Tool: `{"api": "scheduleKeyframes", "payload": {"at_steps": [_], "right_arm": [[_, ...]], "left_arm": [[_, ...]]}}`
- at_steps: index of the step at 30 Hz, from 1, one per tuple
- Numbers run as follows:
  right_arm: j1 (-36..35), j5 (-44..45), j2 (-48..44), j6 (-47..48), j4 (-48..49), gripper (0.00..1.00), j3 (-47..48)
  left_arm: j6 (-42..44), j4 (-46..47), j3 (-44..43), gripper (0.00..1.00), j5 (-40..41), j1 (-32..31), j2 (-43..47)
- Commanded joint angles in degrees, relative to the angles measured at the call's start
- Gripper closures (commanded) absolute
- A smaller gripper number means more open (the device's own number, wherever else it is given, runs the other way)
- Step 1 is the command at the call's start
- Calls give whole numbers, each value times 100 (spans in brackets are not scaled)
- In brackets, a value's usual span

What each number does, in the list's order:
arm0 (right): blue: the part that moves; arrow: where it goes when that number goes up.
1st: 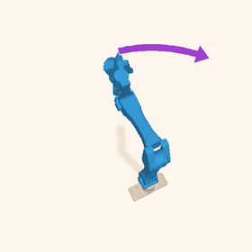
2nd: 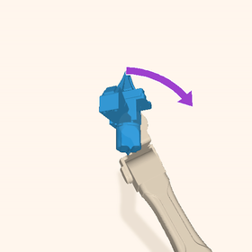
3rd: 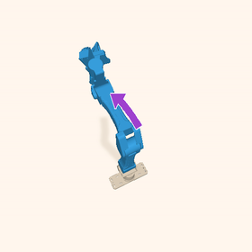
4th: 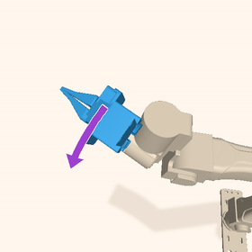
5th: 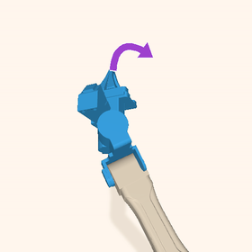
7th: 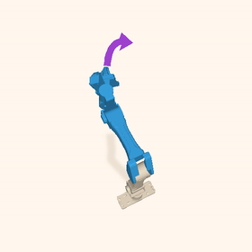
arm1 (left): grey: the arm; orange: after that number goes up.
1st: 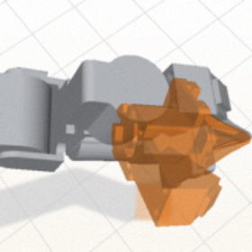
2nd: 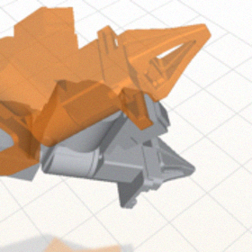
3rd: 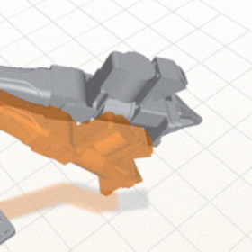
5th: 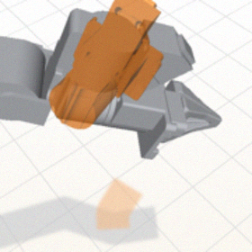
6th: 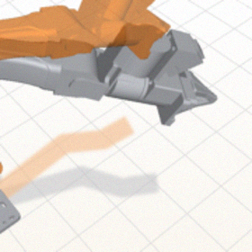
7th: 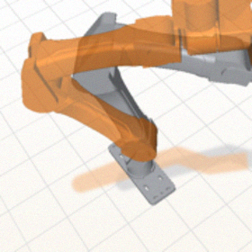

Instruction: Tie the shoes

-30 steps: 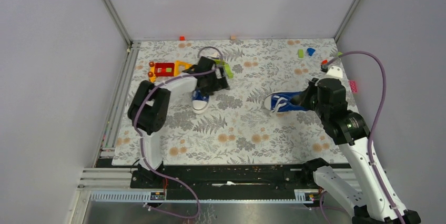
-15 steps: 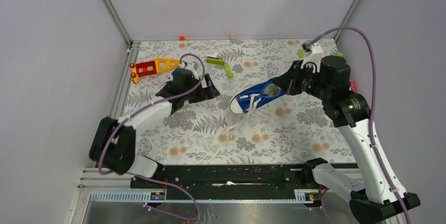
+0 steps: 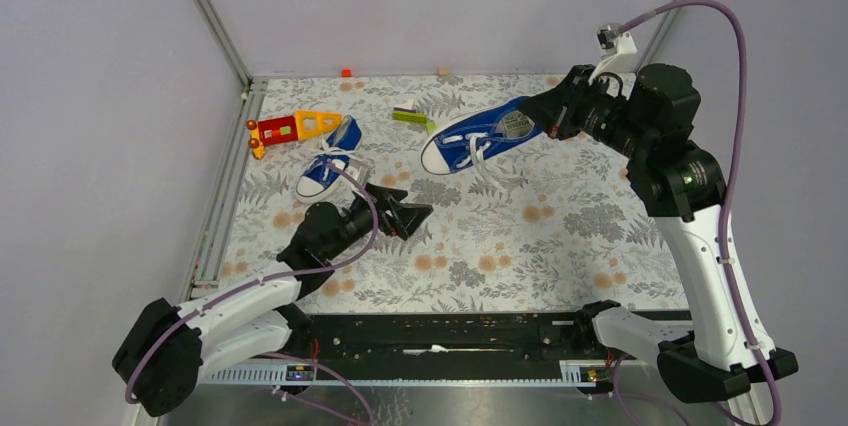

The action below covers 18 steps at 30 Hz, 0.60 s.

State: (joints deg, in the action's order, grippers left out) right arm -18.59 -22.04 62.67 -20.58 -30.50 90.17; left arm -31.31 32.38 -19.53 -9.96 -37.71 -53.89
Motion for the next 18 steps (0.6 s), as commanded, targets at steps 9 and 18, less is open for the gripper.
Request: {"api": "scheduleKeyframes", "payload": {"at_steps": [9, 18], "right_arm": [[-65, -295, 242, -536, 836, 100, 577], [-83, -283, 264, -814, 1041, 100, 589]], "left_arm": [[979, 2510, -402, 7, 667, -1055, -968], [1314, 4051, -779, 10, 1141, -1629, -2439]]}}
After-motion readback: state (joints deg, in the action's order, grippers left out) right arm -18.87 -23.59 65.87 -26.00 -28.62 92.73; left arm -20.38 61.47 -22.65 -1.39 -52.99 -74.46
